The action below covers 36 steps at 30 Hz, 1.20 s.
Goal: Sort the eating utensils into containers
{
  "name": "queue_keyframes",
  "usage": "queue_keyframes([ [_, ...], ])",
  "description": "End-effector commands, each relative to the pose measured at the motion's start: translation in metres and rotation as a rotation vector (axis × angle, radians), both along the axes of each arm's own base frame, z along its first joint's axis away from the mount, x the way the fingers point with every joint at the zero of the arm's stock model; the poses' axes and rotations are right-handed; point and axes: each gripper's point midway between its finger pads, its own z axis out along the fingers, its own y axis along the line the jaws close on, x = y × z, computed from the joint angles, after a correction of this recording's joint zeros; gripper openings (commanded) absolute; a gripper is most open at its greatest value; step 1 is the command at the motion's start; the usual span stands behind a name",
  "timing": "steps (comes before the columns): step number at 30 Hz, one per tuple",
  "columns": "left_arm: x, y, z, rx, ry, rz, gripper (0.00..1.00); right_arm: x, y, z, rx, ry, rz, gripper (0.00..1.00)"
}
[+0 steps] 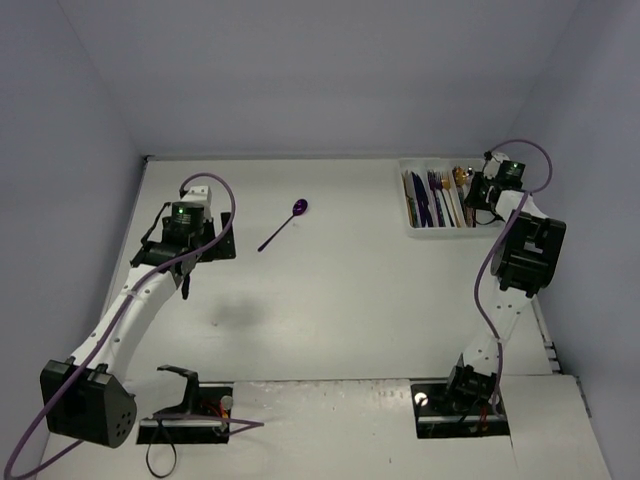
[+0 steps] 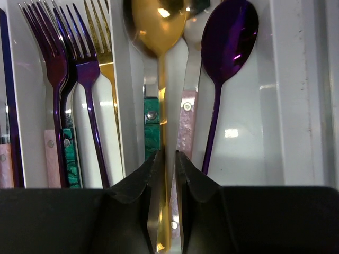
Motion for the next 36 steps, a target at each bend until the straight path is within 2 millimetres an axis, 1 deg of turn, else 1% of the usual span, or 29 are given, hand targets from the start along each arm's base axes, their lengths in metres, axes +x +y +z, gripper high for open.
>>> queue_keyframes([
  [1, 0.011, -0.002, 0.023, -0.017, -0.070, -0.012, 0.97, 0.017, -0.009, 0.035, -0.062, -0.087, -0.002, 0.26],
  [3, 0.011, -0.004, 0.024, -0.023, -0.074, -0.022, 0.97, 0.013, -0.014, 0.042, -0.088, -0.091, -0.028, 0.46],
  [5, 0.011, -0.006, 0.026, -0.029, -0.079, -0.030, 0.97, 0.011, -0.017, 0.053, -0.100, -0.102, -0.051, 0.61],
  [6, 0.011, -0.008, 0.026, -0.034, -0.080, -0.037, 0.97, 0.010, -0.018, 0.063, -0.106, -0.116, -0.061, 0.68],
  [7, 0.011, -0.008, 0.027, -0.035, -0.082, -0.040, 0.97, 0.010, -0.019, 0.077, -0.111, -0.139, -0.076, 0.75],
  [8, 0.012, -0.009, 0.026, -0.039, -0.080, -0.046, 0.97, 0.008, -0.019, 0.086, -0.110, -0.152, -0.085, 0.79],
  [10, 0.013, -0.012, 0.027, -0.048, -0.083, -0.056, 0.97, 0.000, -0.016, 0.117, -0.112, -0.197, -0.113, 0.93],
  [12, 0.013, -0.013, 0.026, -0.054, -0.079, -0.062, 0.97, -0.011, -0.009, 0.149, -0.091, -0.247, -0.143, 1.00],
  [15, 0.017, -0.015, 0.026, -0.051, -0.085, -0.072, 0.97, -0.028, 0.002, 0.181, -0.061, -0.299, -0.168, 1.00],
  [17, 0.020, -0.023, 0.023, -0.070, -0.072, -0.101, 0.97, -0.054, 0.016, 0.225, -0.006, -0.383, -0.199, 1.00],
  [19, 0.024, -0.033, 0.021, -0.091, -0.055, -0.128, 0.97, -0.080, 0.032, 0.252, 0.018, -0.439, -0.207, 1.00],
  [20, 0.026, -0.038, 0.020, -0.098, -0.050, -0.142, 0.98, -0.092, 0.041, 0.260, 0.027, -0.455, -0.210, 1.00],
  [21, 0.029, -0.044, 0.021, -0.102, -0.047, -0.156, 0.98, -0.102, 0.051, 0.265, 0.036, -0.467, -0.213, 1.00],
  [22, 0.035, -0.049, 0.022, -0.095, -0.044, -0.173, 0.97, -0.109, 0.068, 0.270, 0.052, -0.477, -0.199, 1.00],
  [23, 0.037, -0.054, 0.023, -0.089, -0.042, -0.190, 0.97, -0.122, 0.074, 0.275, 0.052, -0.494, -0.204, 1.00],
  [24, 0.042, -0.059, 0.019, -0.075, -0.029, -0.208, 0.97, -0.131, 0.087, 0.278, 0.067, -0.506, -0.196, 1.00],
  [25, 0.049, -0.063, 0.023, -0.062, -0.037, -0.221, 0.98, -0.143, 0.096, 0.279, 0.082, -0.519, -0.194, 1.00],
  [26, 0.055, -0.067, 0.023, -0.047, -0.033, -0.236, 0.98, -0.152, 0.101, 0.279, 0.098, -0.526, -0.196, 1.00],
  [27, 0.062, -0.072, 0.017, -0.030, -0.017, -0.254, 0.97, -0.159, 0.106, 0.277, 0.115, -0.529, -0.197, 1.00],
  [29, 0.075, -0.085, 0.023, -0.018, -0.028, -0.289, 0.97, -0.173, 0.117, 0.271, 0.163, -0.525, -0.176, 1.00],
  [30, 0.083, -0.091, 0.019, -0.003, -0.020, -0.314, 0.97, -0.178, 0.123, 0.268, 0.185, -0.521, -0.159, 1.00],
  [31, 0.088, -0.096, 0.014, 0.012, -0.007, -0.343, 0.97, -0.184, 0.127, 0.263, 0.197, -0.516, -0.142, 1.00],
  [33, 0.098, -0.100, -0.004, 0.062, 0.034, -0.385, 0.97, -0.193, 0.137, 0.253, 0.215, -0.503, -0.114, 1.00],
  [34, 0.103, -0.101, -0.009, 0.079, 0.045, -0.401, 0.96, -0.197, 0.138, 0.248, 0.217, -0.496, -0.111, 1.00],
  [36, 0.116, -0.109, -0.019, 0.110, 0.061, -0.451, 0.95, -0.204, 0.150, 0.237, 0.231, -0.477, -0.075, 1.00],
])
